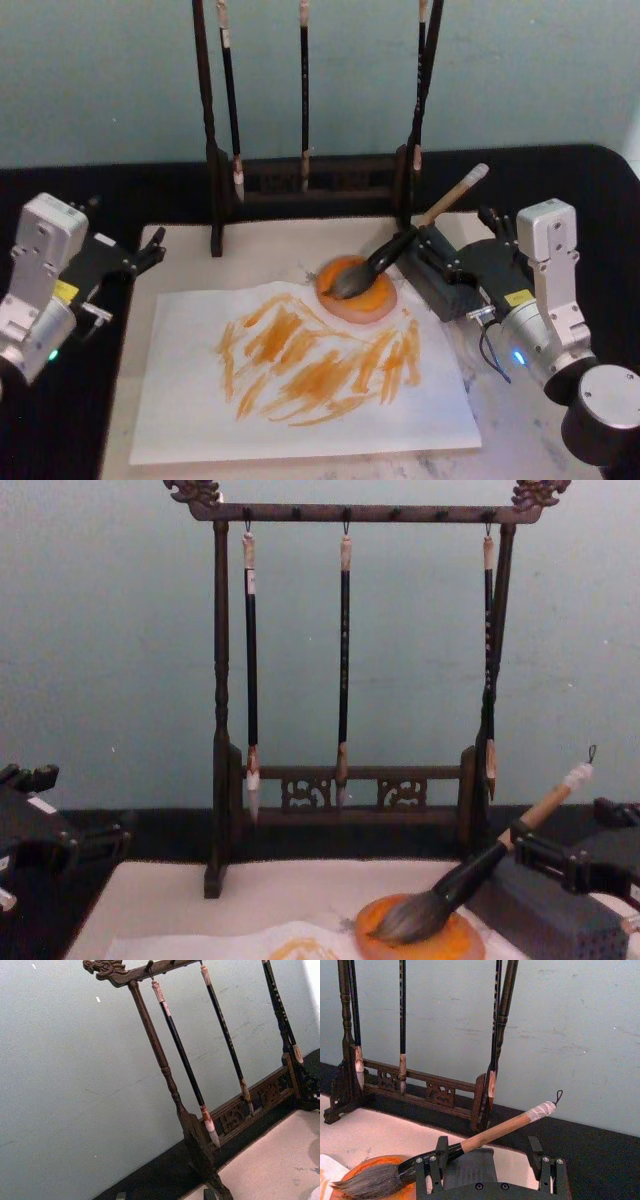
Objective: Pick up the brush from the inkstone, write on the paper, then place the brush back to its original position.
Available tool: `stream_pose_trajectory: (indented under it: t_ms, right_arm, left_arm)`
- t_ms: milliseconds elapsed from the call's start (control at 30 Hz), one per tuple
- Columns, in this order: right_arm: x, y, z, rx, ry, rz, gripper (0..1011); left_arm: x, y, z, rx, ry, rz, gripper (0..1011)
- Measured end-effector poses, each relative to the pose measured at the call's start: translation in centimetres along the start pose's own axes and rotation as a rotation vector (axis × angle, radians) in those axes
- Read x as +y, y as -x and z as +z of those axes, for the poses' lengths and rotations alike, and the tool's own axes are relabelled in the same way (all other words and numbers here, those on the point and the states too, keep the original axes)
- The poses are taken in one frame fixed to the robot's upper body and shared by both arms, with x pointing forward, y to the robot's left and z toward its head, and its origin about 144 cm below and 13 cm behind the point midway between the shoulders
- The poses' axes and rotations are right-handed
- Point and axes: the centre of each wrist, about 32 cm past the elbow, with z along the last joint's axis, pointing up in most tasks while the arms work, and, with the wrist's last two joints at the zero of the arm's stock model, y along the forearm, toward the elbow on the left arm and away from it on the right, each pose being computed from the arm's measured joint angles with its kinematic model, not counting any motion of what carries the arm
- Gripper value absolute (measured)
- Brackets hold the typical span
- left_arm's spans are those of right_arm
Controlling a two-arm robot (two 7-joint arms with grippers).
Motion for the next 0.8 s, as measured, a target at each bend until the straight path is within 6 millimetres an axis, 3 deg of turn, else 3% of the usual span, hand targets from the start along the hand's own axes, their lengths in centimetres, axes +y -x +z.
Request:
stream_pose_trajectory:
  t_ms: [800]
  right_arm:
    - [0.0, 0.0, 0.0, 0.0, 0.0, 0.0, 1000]
  left_arm:
    - [0.0, 0.0, 0.0, 0.0, 0.0, 0.0, 1001]
